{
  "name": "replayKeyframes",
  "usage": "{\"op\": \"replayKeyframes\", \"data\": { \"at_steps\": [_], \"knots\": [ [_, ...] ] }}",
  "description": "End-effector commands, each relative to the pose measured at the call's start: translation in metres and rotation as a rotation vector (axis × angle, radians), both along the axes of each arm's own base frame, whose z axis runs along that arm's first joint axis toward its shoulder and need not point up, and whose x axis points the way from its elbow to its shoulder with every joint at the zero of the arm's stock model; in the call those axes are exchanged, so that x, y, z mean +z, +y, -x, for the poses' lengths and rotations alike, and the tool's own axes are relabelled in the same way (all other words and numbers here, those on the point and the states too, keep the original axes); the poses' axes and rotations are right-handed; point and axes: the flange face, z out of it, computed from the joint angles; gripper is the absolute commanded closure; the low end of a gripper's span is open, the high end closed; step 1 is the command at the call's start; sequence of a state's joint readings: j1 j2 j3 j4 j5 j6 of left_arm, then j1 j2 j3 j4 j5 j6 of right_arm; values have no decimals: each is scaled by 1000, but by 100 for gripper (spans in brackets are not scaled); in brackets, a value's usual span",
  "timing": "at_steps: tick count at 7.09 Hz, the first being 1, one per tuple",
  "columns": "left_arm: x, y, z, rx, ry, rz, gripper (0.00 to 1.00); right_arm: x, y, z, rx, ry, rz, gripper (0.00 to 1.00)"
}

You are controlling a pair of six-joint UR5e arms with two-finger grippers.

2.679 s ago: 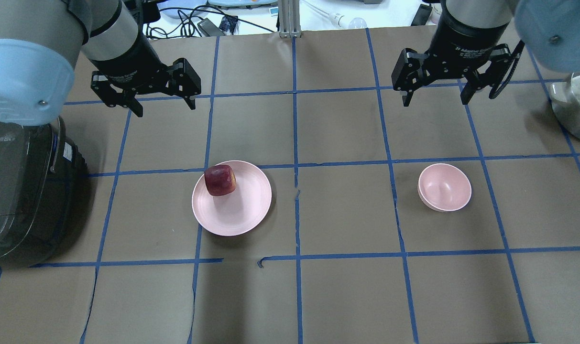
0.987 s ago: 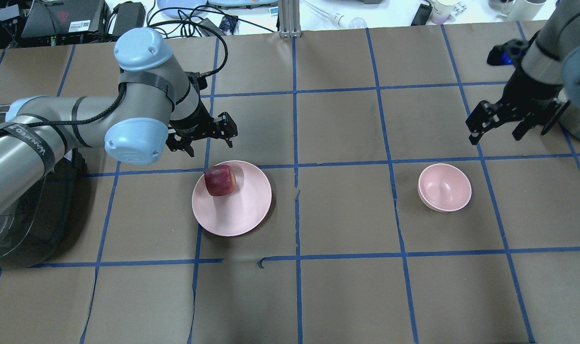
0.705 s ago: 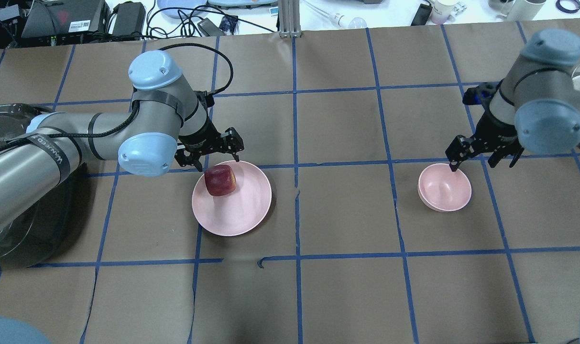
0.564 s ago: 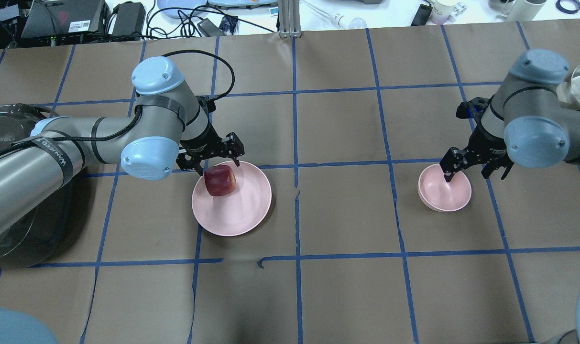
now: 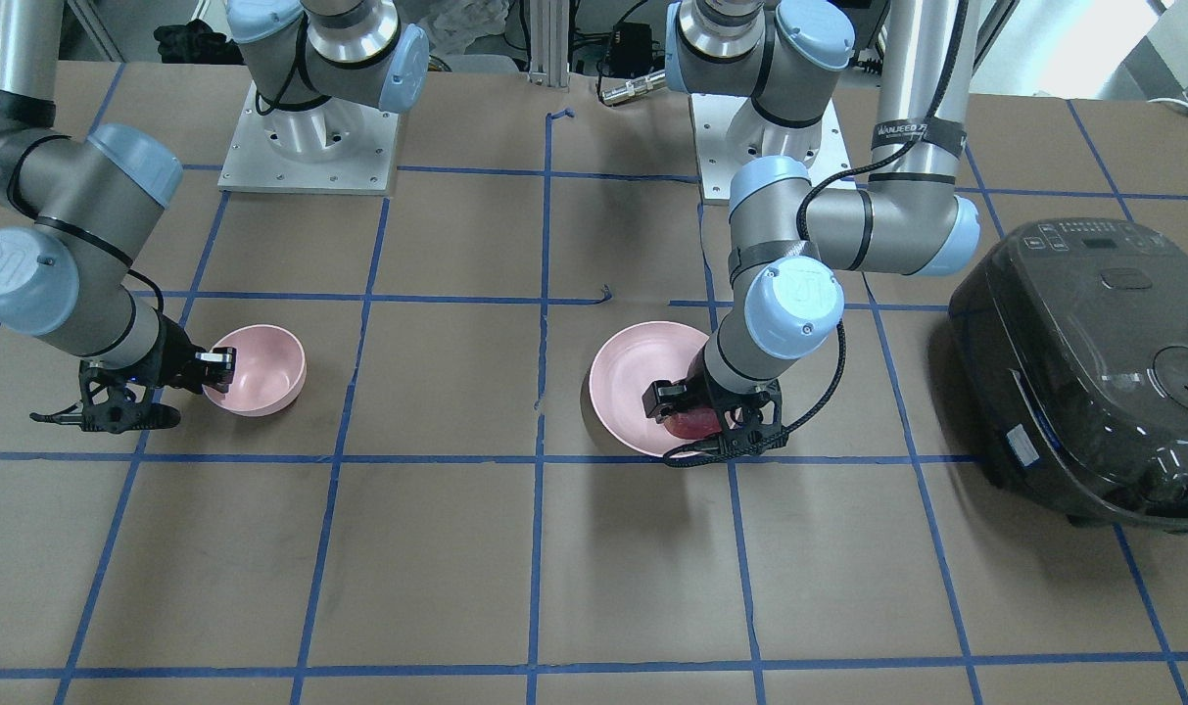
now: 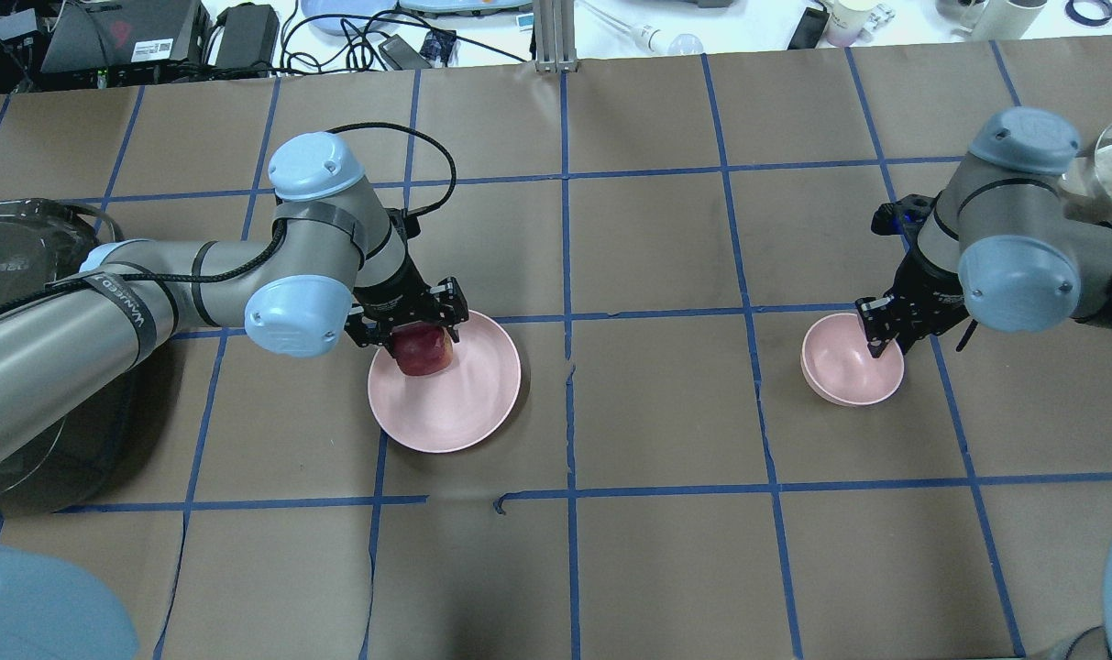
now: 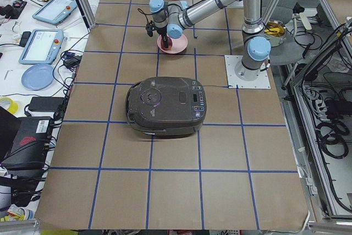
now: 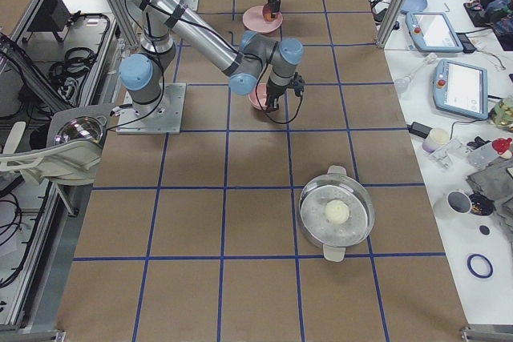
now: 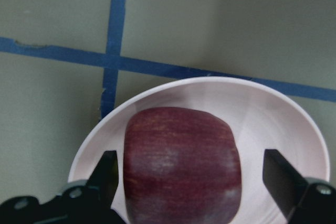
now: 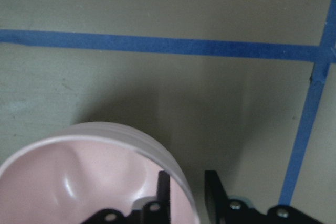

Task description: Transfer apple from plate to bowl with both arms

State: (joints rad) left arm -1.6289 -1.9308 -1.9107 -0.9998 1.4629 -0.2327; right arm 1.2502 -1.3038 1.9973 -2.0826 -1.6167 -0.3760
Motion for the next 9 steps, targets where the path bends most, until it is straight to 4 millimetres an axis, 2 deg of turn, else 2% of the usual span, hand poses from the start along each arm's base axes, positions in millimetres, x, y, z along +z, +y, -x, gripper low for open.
{"op": "replayKeyframes", "data": {
  "at_steps": [1,2,3,4,5,6,7,8,9],
  "knots": [
    [11,1,0,-38,4,25,91,1,0,1,1,8,-2,100],
    [24,3,9,-48,6,51,93,9,-7,-5,-33,5,15,100],
    [33,3,15,-72,12,70,98,21,-18,-25,-87,-37,12,100],
    [38,7,30,-89,12,80,98,21,-23,-66,-155,-121,-6,100],
    [47,18,56,-133,11,102,100,24,-22,-119,-174,-105,-9,100],
    [60,17,68,-106,9,124,100,24,-12,-172,-172,-86,-14,100],
    [65,22,78,-95,13,126,100,23,-7,-186,-161,-69,-8,100],
    [67,30,90,-112,9,125,100,21,-4,-188,-165,-66,-18,100],
    [65,31,93,-96,9,121,100,20,-2,-194,-165,-78,-20,100]
  ]
}}
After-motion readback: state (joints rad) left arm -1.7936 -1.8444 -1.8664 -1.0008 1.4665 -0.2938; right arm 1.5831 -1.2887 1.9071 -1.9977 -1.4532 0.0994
